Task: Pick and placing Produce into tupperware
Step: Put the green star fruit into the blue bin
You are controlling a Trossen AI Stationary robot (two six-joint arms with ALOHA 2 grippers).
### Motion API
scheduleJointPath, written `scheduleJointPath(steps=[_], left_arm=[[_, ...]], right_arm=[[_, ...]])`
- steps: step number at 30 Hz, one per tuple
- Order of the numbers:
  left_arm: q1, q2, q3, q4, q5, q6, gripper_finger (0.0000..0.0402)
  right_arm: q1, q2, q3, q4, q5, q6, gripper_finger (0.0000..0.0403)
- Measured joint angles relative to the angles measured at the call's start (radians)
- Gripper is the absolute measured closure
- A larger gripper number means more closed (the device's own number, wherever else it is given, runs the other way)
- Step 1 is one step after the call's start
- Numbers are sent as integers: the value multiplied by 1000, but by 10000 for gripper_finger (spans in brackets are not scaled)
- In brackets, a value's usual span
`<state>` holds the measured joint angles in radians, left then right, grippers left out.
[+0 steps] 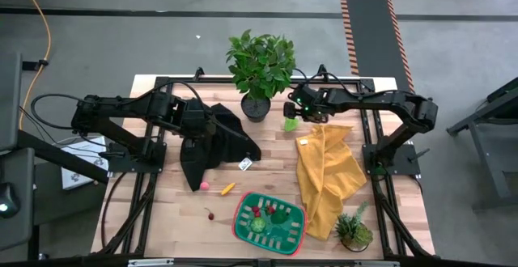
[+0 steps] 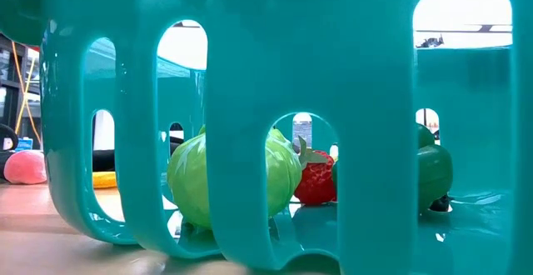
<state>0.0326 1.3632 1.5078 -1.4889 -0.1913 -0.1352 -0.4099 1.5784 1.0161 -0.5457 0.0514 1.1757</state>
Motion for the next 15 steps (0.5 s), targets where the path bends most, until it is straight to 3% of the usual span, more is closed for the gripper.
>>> scheduleJointPath(steps=[4,15], left_arm=[[0,0,0,6,0,9,396],[0,0,0,22,0,52,396]], right_arm=[[0,2,0,-6,0,73,44],[0,71,0,73,-39,217,43]])
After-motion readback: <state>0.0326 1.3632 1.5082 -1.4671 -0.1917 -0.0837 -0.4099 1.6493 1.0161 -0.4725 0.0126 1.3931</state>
